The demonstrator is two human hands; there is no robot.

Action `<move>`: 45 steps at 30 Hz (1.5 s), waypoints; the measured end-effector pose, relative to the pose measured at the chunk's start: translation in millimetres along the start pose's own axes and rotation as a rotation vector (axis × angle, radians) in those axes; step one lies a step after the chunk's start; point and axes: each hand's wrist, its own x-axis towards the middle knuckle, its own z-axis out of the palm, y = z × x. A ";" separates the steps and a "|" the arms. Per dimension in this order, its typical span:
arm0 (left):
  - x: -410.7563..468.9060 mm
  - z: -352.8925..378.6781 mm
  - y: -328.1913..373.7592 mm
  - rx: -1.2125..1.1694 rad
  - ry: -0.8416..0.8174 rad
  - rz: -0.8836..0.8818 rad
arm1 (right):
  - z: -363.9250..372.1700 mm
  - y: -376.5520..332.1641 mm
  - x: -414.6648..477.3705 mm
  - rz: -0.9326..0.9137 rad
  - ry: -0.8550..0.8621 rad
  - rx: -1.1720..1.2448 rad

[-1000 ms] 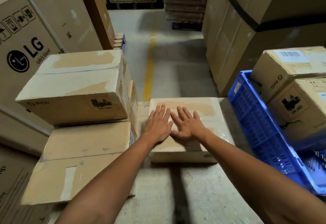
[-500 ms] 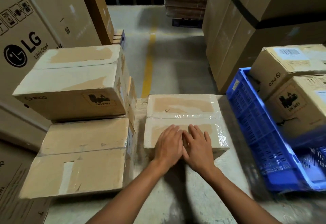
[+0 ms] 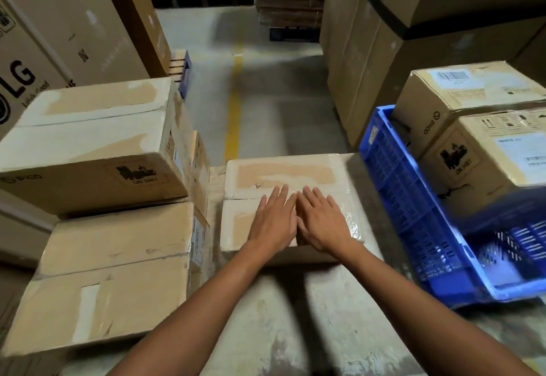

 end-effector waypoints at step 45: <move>-25.9 -6.5 -30.0 0.048 0.083 -0.460 | 13.3 35.3 -45.7 0.685 0.252 0.836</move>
